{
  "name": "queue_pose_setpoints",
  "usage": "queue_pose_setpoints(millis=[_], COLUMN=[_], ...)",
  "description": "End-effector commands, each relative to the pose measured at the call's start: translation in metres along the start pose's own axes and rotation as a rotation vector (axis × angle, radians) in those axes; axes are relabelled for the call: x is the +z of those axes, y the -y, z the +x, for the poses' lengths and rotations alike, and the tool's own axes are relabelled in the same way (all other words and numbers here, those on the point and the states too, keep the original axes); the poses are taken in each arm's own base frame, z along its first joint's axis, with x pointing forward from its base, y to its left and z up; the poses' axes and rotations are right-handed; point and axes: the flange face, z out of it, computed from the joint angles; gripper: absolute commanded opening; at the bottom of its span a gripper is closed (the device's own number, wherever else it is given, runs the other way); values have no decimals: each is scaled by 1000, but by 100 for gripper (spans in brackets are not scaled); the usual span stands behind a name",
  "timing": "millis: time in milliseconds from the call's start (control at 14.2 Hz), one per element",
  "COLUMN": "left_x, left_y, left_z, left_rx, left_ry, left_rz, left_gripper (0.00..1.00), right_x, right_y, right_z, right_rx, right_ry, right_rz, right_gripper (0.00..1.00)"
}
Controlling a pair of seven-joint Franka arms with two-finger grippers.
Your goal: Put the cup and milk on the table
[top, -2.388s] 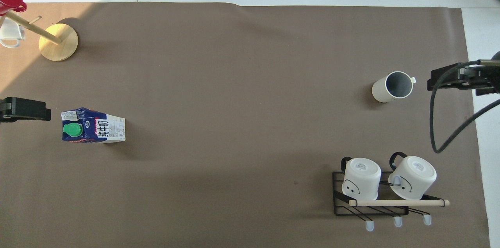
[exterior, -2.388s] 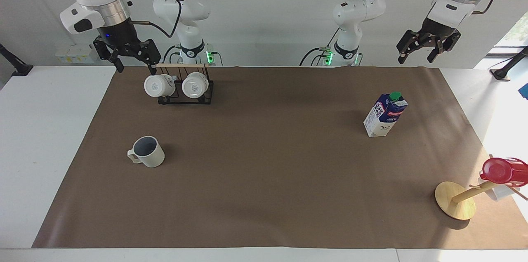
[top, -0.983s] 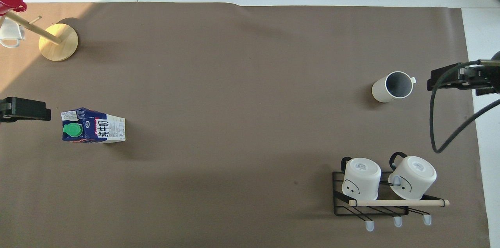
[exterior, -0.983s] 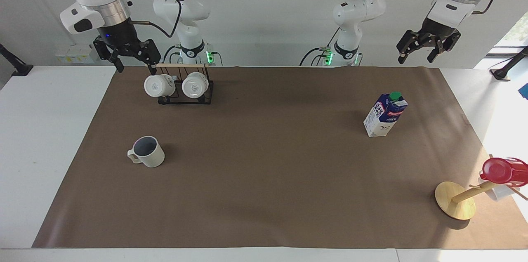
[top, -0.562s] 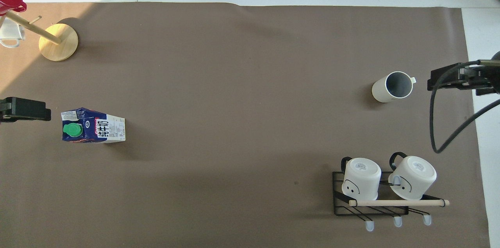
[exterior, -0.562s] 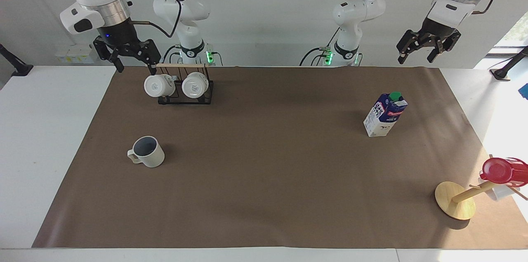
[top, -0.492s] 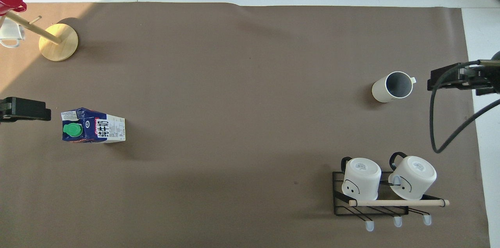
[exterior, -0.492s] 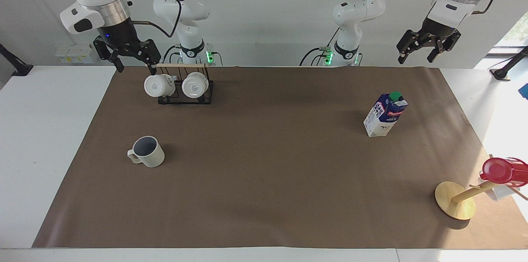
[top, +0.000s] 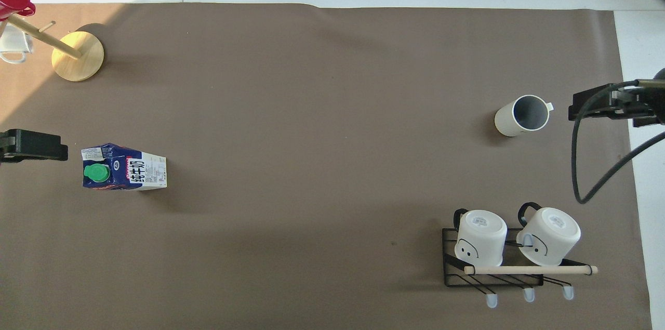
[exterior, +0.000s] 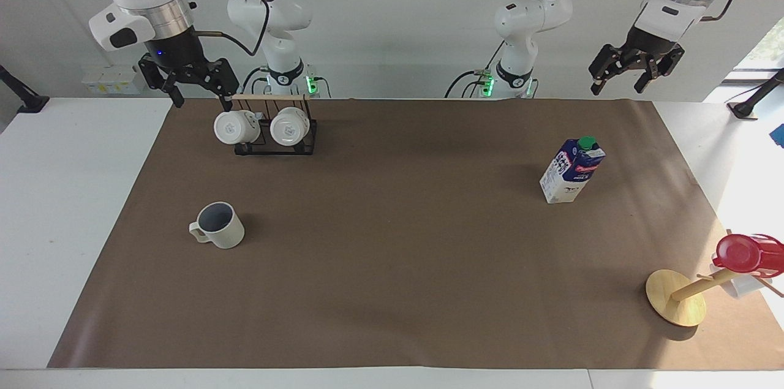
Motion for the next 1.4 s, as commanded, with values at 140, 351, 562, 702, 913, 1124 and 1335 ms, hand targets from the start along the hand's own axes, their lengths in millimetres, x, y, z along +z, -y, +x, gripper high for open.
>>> queue_pose_setpoints(millis=[140,351,562,702,913,1124,1335], left_x=[-5,-5,-5,-5,-5,-5,-5], left_y=[2,2,2,2,2,2,2], left_z=[-2,-2,-2,-2,-2,-2,-2], left_rx=[-11,-11,-11,-11,-11,-11,-11], left_ry=[6,6,6,6,6,6,6], left_rz=[11,11,11,11,11,11,11], left_gripper=[100,100,100,100,100,100,100], right_x=[-2,-1,17,42,87,136,183], right_y=[-5,-9,-13,-12,-9,-7,-6], right_z=[-4,-1,13,27,42,52,61], right_rx=[-12,-15,-14,-15,-22,-44,-46], right_ry=[10,-3,-12,-9,-10,-13,-14], right_rz=[7,5,-10,-8,-7,-4,-2], right_gripper=[100,100,100,100,100,100,100])
